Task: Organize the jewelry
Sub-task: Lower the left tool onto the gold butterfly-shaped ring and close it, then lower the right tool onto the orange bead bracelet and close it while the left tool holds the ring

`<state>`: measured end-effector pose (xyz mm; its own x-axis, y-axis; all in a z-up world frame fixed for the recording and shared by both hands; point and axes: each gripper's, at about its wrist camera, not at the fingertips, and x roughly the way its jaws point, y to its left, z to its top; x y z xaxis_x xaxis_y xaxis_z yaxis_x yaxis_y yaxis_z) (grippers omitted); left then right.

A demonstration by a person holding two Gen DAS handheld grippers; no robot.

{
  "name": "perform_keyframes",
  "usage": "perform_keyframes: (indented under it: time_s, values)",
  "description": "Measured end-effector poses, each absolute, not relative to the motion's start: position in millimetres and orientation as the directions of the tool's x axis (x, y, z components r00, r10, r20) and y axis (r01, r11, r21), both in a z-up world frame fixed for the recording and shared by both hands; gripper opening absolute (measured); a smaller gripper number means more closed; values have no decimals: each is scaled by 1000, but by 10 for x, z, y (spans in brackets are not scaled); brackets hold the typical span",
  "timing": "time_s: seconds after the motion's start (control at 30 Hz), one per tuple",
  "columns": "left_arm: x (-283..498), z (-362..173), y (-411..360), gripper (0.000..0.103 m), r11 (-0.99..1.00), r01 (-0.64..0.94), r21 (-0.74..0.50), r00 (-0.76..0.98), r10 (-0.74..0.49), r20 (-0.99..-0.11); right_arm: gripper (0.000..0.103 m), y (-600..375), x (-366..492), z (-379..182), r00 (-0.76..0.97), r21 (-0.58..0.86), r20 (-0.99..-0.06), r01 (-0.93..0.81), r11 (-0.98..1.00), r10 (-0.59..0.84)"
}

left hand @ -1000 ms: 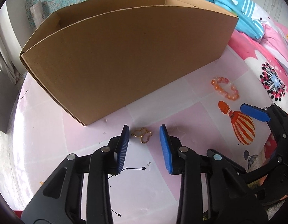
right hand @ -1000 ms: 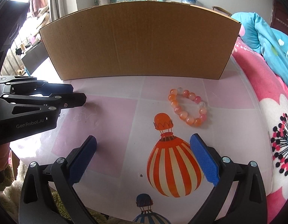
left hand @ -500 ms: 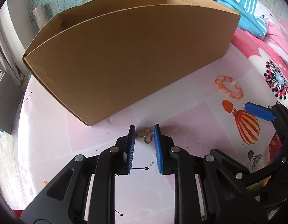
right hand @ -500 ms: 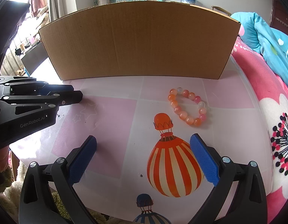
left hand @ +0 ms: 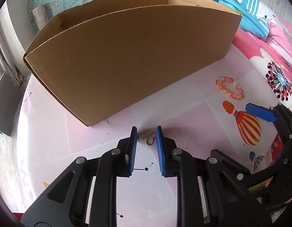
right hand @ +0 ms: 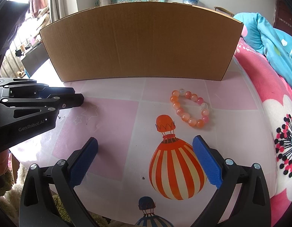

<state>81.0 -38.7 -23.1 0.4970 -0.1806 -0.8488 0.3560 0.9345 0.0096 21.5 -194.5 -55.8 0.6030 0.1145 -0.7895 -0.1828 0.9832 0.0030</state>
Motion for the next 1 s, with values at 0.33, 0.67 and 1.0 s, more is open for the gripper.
perform_keyframes:
  time_s: [0.33, 0.67, 1.0]
  values:
    - [767, -157, -294, 19, 941, 338, -12, 522, -199, -829, 97, -1996, 263, -514, 595, 7, -794, -198, 980, 126]
    - [725, -138, -202, 19, 946, 322, -41, 537, -219, -815, 88, -2244, 407, -192, 653, 84, -733, -187, 979, 187]
    - [718, -114, -225, 19, 949, 312, -40, 545, -213, -811, 48, -2320, 764, -335, 598, 112, -775, -188, 976, 204]
